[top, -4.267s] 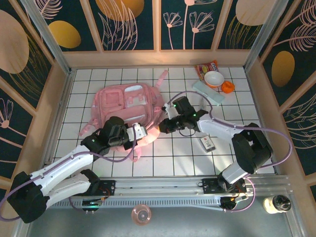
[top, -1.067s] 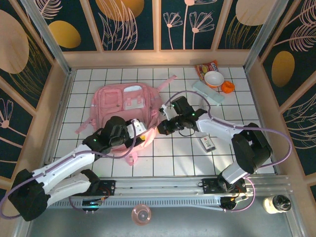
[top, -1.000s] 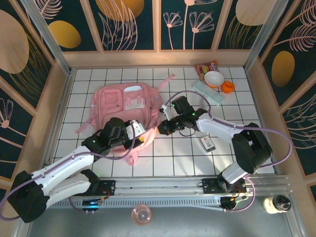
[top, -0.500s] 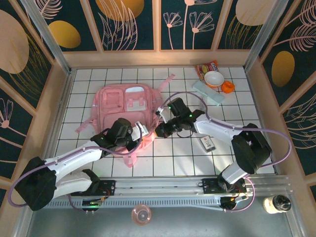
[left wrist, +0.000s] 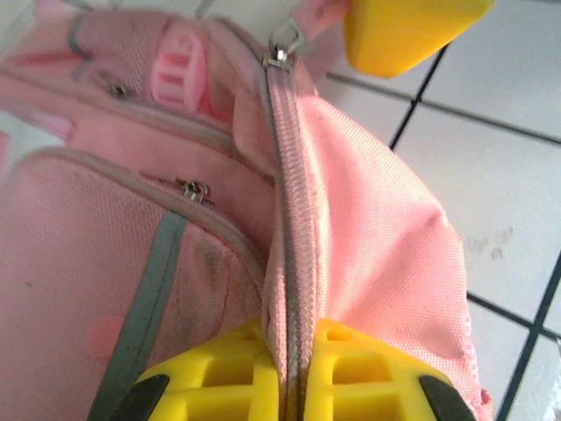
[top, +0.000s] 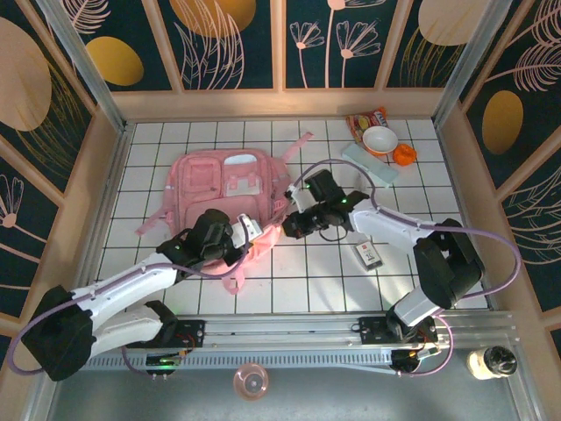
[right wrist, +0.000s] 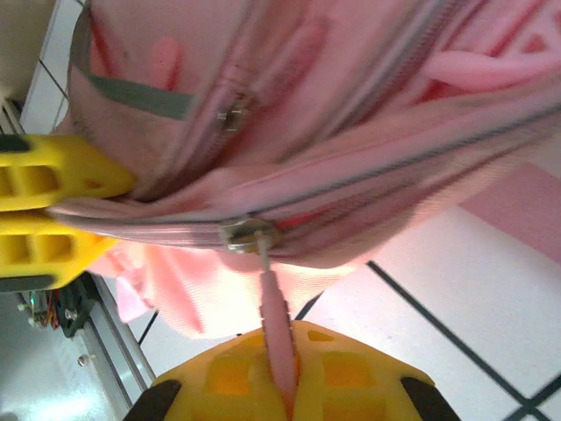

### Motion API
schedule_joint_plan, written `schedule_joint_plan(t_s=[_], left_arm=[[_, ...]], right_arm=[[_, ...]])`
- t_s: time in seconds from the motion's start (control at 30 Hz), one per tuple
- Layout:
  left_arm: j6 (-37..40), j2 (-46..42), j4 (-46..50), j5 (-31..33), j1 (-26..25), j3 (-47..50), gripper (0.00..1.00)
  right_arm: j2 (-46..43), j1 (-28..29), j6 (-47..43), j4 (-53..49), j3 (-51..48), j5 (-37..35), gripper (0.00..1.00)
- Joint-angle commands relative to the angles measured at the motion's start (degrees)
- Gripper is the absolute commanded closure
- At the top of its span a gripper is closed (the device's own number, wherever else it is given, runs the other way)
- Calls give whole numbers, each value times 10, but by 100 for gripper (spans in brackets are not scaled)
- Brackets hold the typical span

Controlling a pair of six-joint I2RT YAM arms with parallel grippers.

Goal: Pack books, pencil case, and school supplies into a backpack

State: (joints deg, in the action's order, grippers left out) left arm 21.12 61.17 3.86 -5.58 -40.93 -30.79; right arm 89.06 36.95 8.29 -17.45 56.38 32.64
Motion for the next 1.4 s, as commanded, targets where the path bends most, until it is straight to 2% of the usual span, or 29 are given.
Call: schedule_joint_plan(t_s=[0.0,0.17,0.23,0.27,0.3,0.33,0.37,0.4,0.47,0.6,0.7,0.73,0.8,0.87,0.9,1.1,1.17,1.23,1.27,1.3,1.37], left_arm=[[36,-52,2,-27,2,-8,100],[60,-96,54,-14,1,-9,100],[55,-104,56,-11,1,-7,100],[45,-104,56,-13,1,-6,90],[34,-103,55,-15,1,-7,74],[14,-101,49,-11,1,-8,54],[-10,-102,40,-1,2,-9,40],[-26,-104,31,11,2,-8,31],[-52,-111,11,37,7,-4,22],[-81,-111,0,27,46,-7,14],[-32,-74,51,36,47,-25,8],[-2,-51,77,30,47,-33,1],[62,-11,118,35,45,-46,1],[112,15,130,65,43,-47,1],[129,19,124,70,41,-48,1],[187,79,101,46,35,-52,1],[200,100,99,59,23,-47,1],[208,119,79,104,14,-37,1],[209,127,66,134,12,-34,7],[207,135,54,160,11,-32,20],[207,137,50,173,11,-40,57]], right_arm=[[29,-51,-23,-24,22,-67,100],[94,-77,-45,-36,72,-118,100],[98,-73,-54,-35,82,-95,100],[90,-63,-62,-26,79,-72,100],[79,-50,-70,-17,74,-62,100],[65,-31,-89,-13,67,-47,100],[50,-10,-109,-12,61,-39,100],[37,5,-123,-12,53,-39,100],[8,26,-148,-5,28,-31,100],[-26,26,-160,8,-10,-45,100],[-24,9,-146,-16,-8,-51,99],[-27,4,-138,-12,-13,-51,92],[-41,-5,-122,9,-29,-42,81],[-60,-11,-103,41,-49,-31,64],[-67,-13,-93,57,-59,-31,62],[-53,-29,44,127,-79,-14,58],[-38,-28,111,150,-80,5,58],[-24,-23,163,176,-85,28,58],[-20,-18,177,181,-86,26,58],[-15,-15,187,182,-86,20,58],[-10,-10,195,184,-83,17,58]])
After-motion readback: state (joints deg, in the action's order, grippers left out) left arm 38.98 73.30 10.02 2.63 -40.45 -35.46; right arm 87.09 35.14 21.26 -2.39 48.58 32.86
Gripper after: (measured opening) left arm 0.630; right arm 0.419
